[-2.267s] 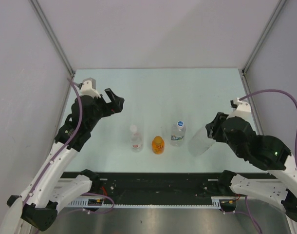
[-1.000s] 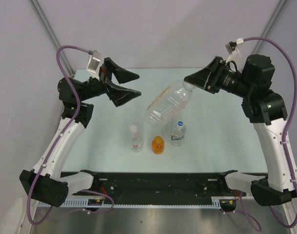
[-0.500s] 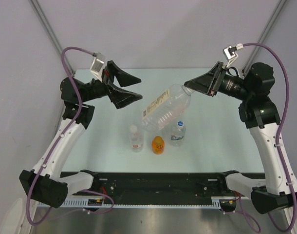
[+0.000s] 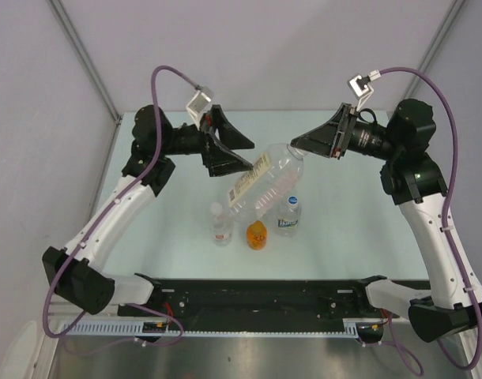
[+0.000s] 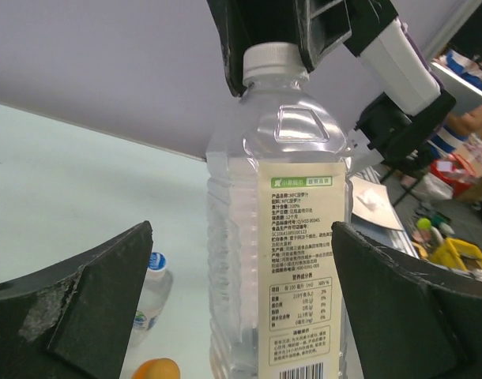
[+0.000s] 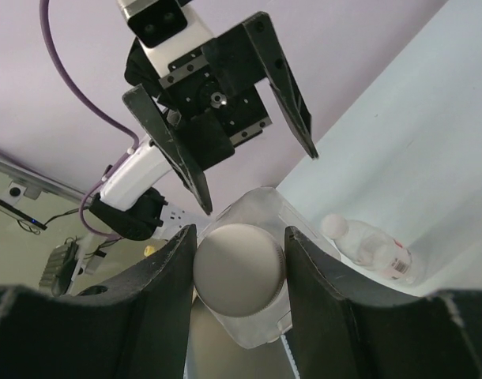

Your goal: Unscrew the bottle caps

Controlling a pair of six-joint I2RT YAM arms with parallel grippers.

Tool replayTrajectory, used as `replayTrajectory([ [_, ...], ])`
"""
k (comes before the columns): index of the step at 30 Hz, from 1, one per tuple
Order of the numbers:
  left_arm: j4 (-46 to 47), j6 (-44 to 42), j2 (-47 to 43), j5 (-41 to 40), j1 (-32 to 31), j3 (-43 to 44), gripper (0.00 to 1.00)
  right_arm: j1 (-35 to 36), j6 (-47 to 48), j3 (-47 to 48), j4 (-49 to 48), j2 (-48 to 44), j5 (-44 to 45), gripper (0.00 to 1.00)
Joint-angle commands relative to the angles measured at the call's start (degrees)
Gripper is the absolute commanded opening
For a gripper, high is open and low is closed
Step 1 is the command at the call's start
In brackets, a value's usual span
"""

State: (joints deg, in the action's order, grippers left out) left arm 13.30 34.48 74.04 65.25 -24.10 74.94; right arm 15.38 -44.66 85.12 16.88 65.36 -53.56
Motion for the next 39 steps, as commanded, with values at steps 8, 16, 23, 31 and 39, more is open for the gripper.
replayTrajectory([
  [8, -9.78, -7.58, -1.53, -0.04, -4.73, 1.36, 1.0, 0.88, 0.37, -0.04, -3.08, 1.17, 0.73, 0.0],
  [16, -11.45, -10.83, -5.66, -4.17, -4.82, -1.55, 1.0, 0.71, -0.6, -0.04, -1.68, 1.7, 5.22, 0.0],
  [23, -12.16, -11.98, -6.63, -7.15, -4.82, -4.27, 1.0, 1.32, -3.41, -0.48, -3.53, 2.05, 7.15, 0.0],
  [31, -12.51, -12.16, -4.35, -8.39, -4.99, -4.63, 1.0, 3.43, -4.82, -0.57, -5.72, 2.31, 7.86, 0.0],
  [39, -15.76, -15.58, -4.17, -10.41, -7.37, -4.53, 1.0, 4.66, -6.84, -0.57, -8.09, 3.8, 7.68, 0.0],
])
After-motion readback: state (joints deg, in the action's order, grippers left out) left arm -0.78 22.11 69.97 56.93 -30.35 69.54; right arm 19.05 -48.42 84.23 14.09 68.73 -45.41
